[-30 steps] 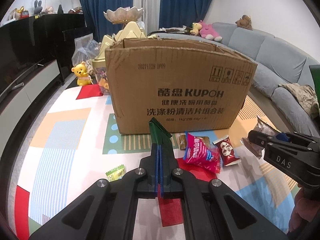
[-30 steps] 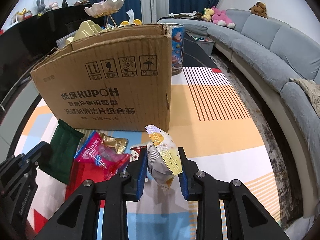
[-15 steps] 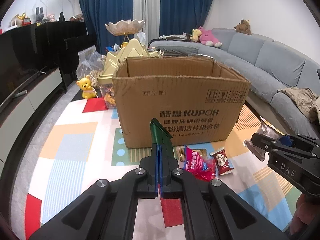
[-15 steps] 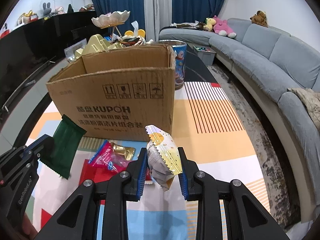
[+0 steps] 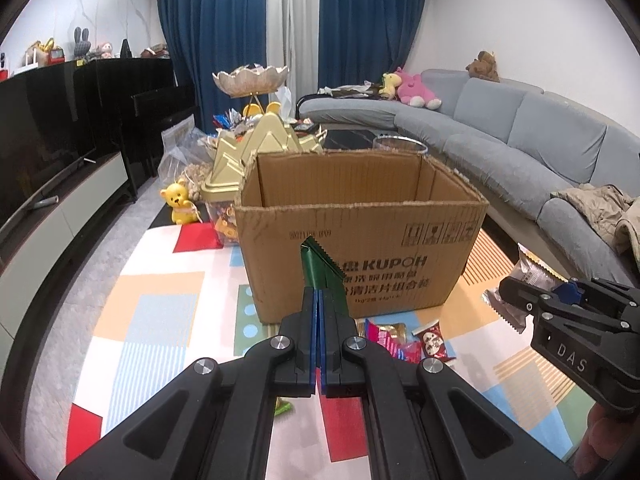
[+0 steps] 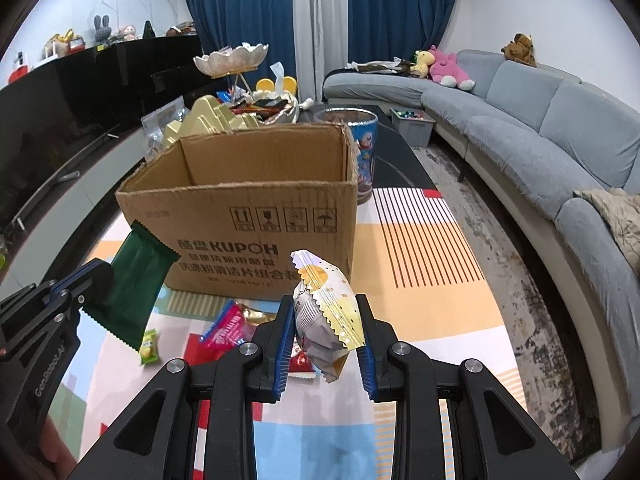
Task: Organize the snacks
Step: 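Carry the green packet with the left tool while the right tool carries the silver snack over the box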
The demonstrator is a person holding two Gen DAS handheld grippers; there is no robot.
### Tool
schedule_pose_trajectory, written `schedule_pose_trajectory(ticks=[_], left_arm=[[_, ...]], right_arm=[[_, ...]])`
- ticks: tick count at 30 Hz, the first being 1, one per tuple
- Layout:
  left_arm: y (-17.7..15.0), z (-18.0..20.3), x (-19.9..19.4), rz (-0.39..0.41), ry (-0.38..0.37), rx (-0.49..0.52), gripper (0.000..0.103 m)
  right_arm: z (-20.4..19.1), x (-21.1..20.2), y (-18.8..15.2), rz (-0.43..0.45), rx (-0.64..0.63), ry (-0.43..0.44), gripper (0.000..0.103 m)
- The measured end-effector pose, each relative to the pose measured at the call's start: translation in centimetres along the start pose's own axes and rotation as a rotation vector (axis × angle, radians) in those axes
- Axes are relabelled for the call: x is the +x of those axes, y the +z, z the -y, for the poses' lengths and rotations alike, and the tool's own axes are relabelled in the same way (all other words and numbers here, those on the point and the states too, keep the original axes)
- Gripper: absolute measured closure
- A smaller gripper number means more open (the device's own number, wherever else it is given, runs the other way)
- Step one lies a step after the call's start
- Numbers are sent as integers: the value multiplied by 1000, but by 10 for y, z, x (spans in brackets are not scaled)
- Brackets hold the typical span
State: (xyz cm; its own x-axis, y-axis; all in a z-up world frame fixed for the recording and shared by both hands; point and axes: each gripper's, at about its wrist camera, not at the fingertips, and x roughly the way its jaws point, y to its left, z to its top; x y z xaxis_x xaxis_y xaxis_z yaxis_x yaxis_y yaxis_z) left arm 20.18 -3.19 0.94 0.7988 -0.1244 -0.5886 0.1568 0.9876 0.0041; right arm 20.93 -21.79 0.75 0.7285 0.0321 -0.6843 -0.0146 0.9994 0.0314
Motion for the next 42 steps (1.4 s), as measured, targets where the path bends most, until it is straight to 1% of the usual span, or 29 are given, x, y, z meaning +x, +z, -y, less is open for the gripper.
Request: schedule_pose_trajectory(ticks=[13,21,34,42], left_arm=[[29,-4,-16,69,6,2,100],[49,-6,-20,113,8,8,100],[77,-8,-15,154,5,9,100],[94,-8,-8,176,8,14,100]], right_arm=[[-7,-20,19,56,-15,16,73],[-9,-23,33,82,-25,17,73],[-16,-27,59,134,-46,17,73],[-21,-21,75,147,-59,32,73]])
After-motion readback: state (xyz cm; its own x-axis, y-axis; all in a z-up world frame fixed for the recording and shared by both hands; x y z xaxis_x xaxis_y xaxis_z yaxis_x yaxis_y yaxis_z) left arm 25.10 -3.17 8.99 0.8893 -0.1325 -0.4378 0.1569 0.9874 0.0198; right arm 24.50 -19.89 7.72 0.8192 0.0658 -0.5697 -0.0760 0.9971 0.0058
